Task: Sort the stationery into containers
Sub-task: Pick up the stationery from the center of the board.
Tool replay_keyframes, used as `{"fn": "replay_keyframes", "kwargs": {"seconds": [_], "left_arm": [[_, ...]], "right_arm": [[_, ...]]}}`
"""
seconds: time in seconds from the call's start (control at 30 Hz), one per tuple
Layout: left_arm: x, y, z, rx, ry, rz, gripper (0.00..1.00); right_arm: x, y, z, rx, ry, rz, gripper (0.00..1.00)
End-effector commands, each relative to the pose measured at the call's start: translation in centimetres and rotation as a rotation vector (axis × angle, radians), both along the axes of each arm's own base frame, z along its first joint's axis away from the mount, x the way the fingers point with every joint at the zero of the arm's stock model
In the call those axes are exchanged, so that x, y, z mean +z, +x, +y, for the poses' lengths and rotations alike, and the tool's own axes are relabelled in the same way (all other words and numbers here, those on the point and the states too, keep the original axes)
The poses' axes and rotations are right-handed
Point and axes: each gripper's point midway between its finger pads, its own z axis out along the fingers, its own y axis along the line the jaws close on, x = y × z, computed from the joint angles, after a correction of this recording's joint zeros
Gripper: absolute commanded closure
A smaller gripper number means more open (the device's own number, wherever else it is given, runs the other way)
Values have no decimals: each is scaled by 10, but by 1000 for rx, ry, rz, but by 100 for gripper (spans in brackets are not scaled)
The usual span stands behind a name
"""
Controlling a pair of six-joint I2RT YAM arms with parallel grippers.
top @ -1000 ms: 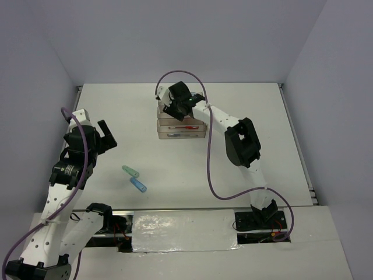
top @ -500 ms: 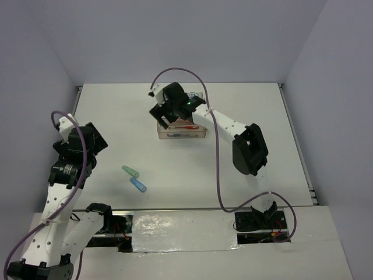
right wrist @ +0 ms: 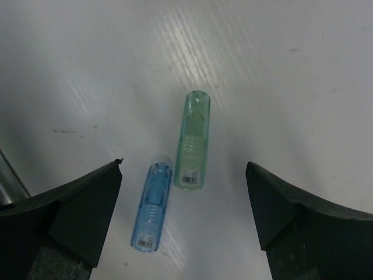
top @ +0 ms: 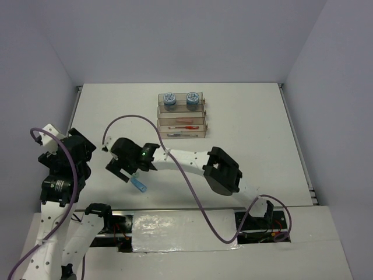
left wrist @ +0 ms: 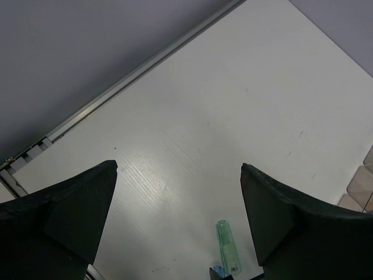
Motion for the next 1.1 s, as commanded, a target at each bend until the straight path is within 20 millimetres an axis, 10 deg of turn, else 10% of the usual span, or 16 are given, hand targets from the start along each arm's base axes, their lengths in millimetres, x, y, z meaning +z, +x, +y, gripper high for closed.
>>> {"fn": "replay_keyframes", "kwargs": {"seconds": [0.0, 0.8, 1.07], "left_arm": [[17, 2, 2, 7, 1, -59, 1], [15, 12, -10, -81, -1, -55, 1], [17, 14, -11, -94, 0, -60, 1]], "right_arm": [[11, 24, -4, -86, 16, -21, 6], [-71, 25, 6, -26, -120, 16, 48], [-57, 34, -7, -10, -79, -8, 100]]}}
